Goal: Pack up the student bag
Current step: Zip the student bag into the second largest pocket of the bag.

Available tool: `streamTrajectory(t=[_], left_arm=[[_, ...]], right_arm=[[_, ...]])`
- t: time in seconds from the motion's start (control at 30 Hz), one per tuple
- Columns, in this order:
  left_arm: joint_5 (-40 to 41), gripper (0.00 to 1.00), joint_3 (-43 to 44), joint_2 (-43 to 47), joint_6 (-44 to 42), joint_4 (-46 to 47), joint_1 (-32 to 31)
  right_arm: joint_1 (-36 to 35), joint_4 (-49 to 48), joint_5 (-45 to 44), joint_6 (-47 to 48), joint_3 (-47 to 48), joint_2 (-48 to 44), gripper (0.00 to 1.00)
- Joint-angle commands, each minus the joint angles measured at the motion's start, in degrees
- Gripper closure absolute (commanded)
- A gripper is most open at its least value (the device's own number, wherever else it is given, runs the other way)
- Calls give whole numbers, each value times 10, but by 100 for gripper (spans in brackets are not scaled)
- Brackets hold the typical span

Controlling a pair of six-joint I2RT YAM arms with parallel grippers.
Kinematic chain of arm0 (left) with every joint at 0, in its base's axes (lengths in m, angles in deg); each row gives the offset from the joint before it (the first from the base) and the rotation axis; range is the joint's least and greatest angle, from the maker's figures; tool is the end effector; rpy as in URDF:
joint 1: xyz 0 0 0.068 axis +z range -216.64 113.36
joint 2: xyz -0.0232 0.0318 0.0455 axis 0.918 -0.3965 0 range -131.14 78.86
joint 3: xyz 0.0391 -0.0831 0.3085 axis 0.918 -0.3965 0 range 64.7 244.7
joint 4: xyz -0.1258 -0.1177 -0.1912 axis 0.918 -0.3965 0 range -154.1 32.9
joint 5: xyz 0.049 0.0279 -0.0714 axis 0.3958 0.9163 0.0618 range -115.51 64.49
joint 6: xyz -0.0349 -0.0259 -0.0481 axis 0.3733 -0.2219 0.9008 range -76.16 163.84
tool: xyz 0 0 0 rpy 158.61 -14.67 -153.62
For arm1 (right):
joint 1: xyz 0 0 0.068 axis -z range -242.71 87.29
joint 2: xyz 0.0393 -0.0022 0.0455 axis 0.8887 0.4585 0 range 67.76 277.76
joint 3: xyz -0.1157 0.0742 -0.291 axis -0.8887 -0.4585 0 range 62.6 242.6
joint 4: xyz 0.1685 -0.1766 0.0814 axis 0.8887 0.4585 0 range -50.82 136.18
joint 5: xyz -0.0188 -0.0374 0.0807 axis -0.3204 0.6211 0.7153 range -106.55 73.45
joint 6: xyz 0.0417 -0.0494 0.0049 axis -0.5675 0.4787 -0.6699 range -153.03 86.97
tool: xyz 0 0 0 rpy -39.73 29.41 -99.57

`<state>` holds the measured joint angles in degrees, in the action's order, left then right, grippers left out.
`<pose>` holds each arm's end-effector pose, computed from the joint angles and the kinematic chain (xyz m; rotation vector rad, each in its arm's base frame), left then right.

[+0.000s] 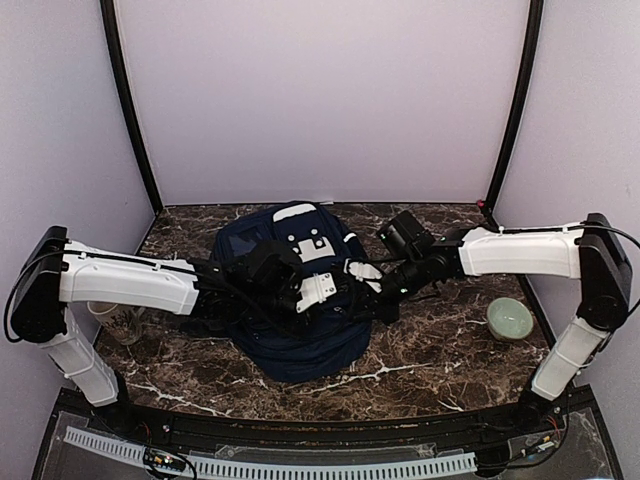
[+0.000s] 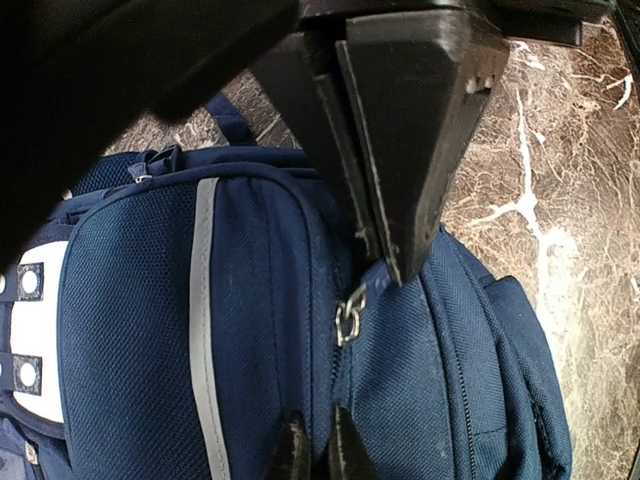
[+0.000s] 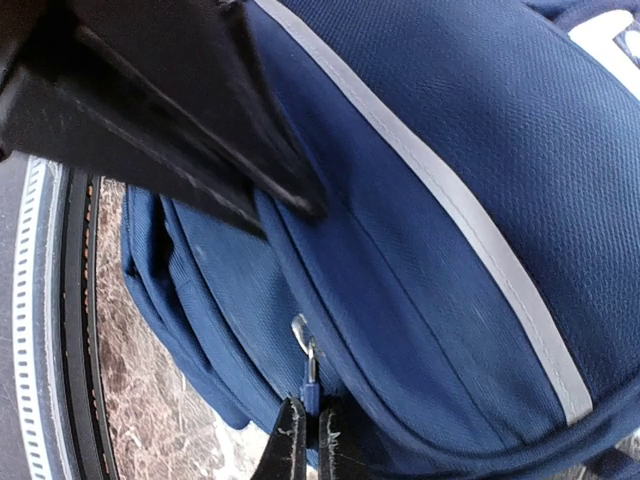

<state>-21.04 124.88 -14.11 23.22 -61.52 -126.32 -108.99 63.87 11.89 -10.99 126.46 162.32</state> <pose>0.1902 -0.3176 0.2724 1.4068 1.7345 -0.2882 0.2243 0.2694 0.2581 -1.5939 1.9912 0.7963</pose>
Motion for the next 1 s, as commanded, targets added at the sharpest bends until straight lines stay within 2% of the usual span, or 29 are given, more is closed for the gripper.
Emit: streamTrajectory(t=[0.0,0.13,0.4,0.73,0.97], left_arm=[[20,100,-20,33,-9,14,4],[13,100,-37,45,-9,3,4],[-17,100,-64,70,-16,2,-1],[-20,100,-67,56,-38,-1,-18],[-17,100,-79,64,-36,7,-19]], right_arm=[[42,24,17,12,-13,-14,100],[90,47,26,18,-4,-4,100],[120,40,-11,12,15,25,100],[130,32,-42,-23,103,89,100],[130,17,-57,-49,115,103,100]])
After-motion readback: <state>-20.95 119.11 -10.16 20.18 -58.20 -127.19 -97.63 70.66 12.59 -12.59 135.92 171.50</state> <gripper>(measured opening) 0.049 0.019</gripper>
